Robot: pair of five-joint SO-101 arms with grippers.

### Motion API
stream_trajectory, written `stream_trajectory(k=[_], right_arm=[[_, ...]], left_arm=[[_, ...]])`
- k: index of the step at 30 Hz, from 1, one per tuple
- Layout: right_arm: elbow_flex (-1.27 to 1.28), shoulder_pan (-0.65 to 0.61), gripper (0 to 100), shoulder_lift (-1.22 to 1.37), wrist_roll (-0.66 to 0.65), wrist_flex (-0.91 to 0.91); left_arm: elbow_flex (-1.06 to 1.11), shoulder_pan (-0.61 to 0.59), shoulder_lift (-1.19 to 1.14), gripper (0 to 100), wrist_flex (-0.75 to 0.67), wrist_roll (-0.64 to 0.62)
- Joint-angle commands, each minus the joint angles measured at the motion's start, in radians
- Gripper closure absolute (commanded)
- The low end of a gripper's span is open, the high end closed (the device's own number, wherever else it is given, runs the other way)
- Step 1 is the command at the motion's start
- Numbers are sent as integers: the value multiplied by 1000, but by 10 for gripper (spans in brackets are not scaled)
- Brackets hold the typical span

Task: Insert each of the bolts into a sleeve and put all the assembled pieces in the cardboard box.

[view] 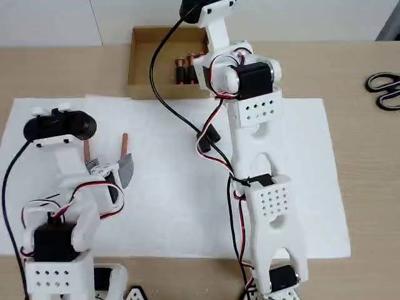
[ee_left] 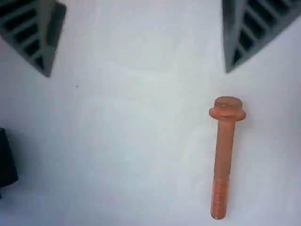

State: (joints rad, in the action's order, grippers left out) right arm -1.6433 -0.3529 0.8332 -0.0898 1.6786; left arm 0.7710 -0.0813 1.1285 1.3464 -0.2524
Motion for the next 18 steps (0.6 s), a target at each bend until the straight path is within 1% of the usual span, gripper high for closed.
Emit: stream_trajectory(k=[1, 4, 7, 13, 15, 18], right_arm=[[51, 12, 812, -79, -8, 8], [173, 12, 812, -85, -9, 12], [302, 7, 812, -148, -9, 12], [666, -38, 812, -297, -8, 2], [733, -38, 812, -315, -5, 1], [766, -38, 809, -305, -6, -4]], left_arm=[[-12, -8, 8, 774, 8, 9], [-12, -8, 8, 774, 8, 9], [-12, -8, 8, 774, 8, 9], [-10, -8, 8, 774, 8, 9], [-10, -8, 8, 774, 8, 9], [-10, -8, 8, 774, 8, 9]])
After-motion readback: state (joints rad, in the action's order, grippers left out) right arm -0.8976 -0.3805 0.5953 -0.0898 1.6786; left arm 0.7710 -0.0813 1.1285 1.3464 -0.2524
